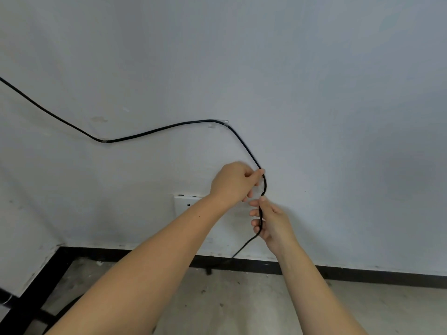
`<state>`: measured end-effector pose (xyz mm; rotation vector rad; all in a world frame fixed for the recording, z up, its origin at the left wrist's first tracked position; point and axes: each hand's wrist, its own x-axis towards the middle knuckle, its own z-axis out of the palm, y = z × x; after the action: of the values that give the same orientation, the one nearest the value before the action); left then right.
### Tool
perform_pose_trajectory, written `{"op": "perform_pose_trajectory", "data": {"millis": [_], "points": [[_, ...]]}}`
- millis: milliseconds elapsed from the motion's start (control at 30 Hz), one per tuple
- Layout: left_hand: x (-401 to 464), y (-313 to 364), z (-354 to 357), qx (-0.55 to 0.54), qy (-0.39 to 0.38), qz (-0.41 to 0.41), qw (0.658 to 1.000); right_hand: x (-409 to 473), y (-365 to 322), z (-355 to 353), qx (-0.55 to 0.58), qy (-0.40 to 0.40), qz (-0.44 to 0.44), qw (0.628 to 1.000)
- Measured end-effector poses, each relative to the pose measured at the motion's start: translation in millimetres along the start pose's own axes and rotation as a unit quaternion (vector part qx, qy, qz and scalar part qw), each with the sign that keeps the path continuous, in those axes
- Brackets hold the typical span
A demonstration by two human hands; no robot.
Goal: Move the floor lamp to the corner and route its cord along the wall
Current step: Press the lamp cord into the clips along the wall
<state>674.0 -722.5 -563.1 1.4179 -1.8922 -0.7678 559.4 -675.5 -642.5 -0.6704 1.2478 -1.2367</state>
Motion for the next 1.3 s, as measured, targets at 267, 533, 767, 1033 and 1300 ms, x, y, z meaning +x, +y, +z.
{"op": "perform_pose_trajectory", "data": {"millis": [267, 533, 767, 1033, 1300], "points": [[-4.3, 4.2, -1.6, -0.006, -0.003, -0.002, 1.0, -0.3, 5.8, 15.2, 0.063, -0.028, -0.024, 0.997], [-3.0, 7.9, -2.6, -0.009, 0.001, -0.034, 0.999, -0.1, 22.6, 7.6, 0.003, 0.043, -0.152, 0.987], [-0.7, 7.4, -1.8, -0.028, -0.015, -0.044, 0.999, 6.8, 16.7, 10.2, -0.047, 0.028, -0.124, 0.991], [-1.0, 7.5, -0.9, -0.021, -0.01, -0.059, 0.998, 4.0, 17.4, 8.8, -0.074, 0.032, -0.119, 0.99], [-3.9, 10.0, -2.8, -0.053, -0.02, -0.081, 0.995, 1.2, 9.1, 14.1, -0.06, -0.021, -0.086, 0.994]]}}
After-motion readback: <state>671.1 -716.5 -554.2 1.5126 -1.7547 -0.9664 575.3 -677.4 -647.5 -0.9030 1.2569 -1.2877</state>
